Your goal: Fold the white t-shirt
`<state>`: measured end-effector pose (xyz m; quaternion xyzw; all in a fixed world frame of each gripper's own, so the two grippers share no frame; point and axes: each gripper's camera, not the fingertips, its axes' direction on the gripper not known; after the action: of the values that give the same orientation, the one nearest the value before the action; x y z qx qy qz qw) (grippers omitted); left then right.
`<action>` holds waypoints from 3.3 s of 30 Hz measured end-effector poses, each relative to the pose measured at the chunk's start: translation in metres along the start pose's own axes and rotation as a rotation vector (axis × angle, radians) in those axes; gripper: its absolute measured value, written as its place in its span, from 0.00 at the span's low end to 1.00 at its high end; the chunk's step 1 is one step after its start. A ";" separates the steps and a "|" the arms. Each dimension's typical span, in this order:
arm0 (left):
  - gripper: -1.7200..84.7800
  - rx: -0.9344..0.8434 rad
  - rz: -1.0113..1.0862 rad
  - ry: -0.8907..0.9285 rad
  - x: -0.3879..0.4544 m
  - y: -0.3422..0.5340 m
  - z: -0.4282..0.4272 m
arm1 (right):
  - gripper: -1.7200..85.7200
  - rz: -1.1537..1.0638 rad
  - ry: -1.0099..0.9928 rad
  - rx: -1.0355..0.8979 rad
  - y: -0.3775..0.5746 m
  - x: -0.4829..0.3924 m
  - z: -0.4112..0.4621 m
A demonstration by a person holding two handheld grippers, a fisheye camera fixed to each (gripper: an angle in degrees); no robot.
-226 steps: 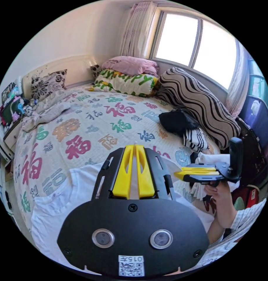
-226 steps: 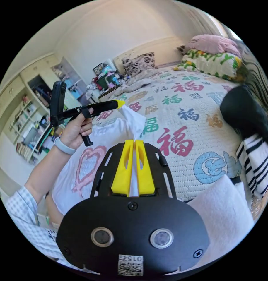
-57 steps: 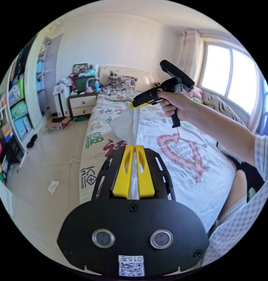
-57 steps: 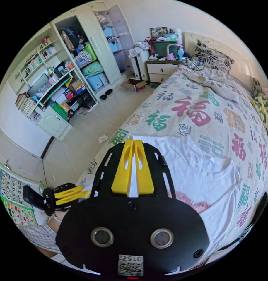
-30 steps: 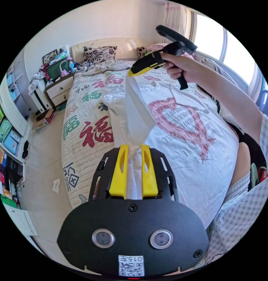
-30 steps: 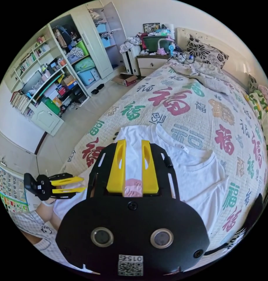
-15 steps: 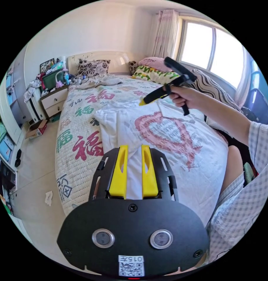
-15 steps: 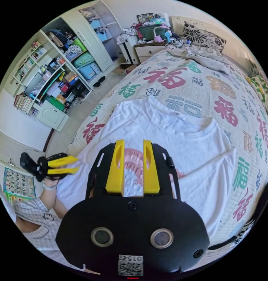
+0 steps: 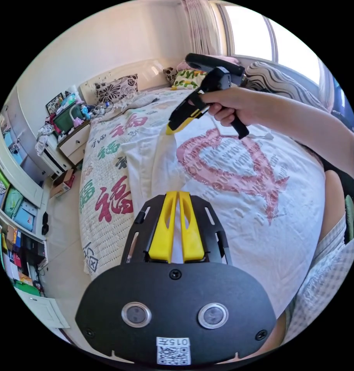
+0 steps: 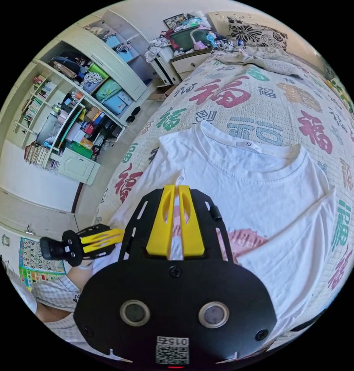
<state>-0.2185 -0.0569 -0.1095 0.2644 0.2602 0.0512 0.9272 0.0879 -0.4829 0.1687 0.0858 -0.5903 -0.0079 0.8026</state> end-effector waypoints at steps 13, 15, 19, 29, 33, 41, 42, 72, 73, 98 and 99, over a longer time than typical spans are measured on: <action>0.02 -0.032 0.128 0.274 -0.023 -0.002 -0.011 | 0.02 0.023 0.024 -0.121 0.041 0.027 -0.019; 0.03 -0.042 0.149 0.337 -0.028 -0.002 -0.012 | 0.02 0.021 0.012 -0.171 0.046 0.031 -0.019; 0.07 -0.041 0.124 0.497 -0.053 -0.001 -0.017 | 0.04 -0.012 0.035 -0.253 0.052 0.035 -0.027; 0.10 0.058 -0.109 0.274 -0.098 0.007 -0.031 | 0.07 -0.114 0.048 -0.305 0.001 0.016 -0.012; 0.10 -0.027 -0.072 0.190 -0.098 0.007 -0.032 | 0.02 -0.036 -0.023 -0.282 0.010 0.027 -0.019; 0.12 -0.022 -0.043 0.186 -0.092 -0.001 -0.012 | 0.06 -0.021 0.045 -0.336 0.001 0.030 -0.035; 0.12 -0.047 -0.009 0.185 -0.087 -0.007 -0.009 | 0.08 -0.037 0.053 -0.275 -0.008 0.025 -0.041; 0.01 -0.004 -0.196 0.200 -0.145 0.007 -0.018 | 0.01 -0.234 0.231 -0.383 -0.138 -0.075 0.038; 0.01 -0.002 -0.190 0.201 -0.145 0.007 -0.019 | 0.01 -0.234 0.222 -0.384 -0.140 -0.076 0.038; 0.01 0.034 -0.276 0.160 -0.174 0.012 -0.029 | 0.02 -0.179 0.128 -0.309 -0.209 -0.080 0.035; 0.01 0.040 -0.279 0.188 -0.176 0.013 -0.029 | 0.02 -0.191 0.147 -0.328 -0.209 -0.082 0.035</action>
<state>-0.3842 -0.0737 -0.0436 0.2380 0.3810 -0.0586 0.8915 0.0487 -0.6842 0.0700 0.0102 -0.5101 -0.1737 0.8423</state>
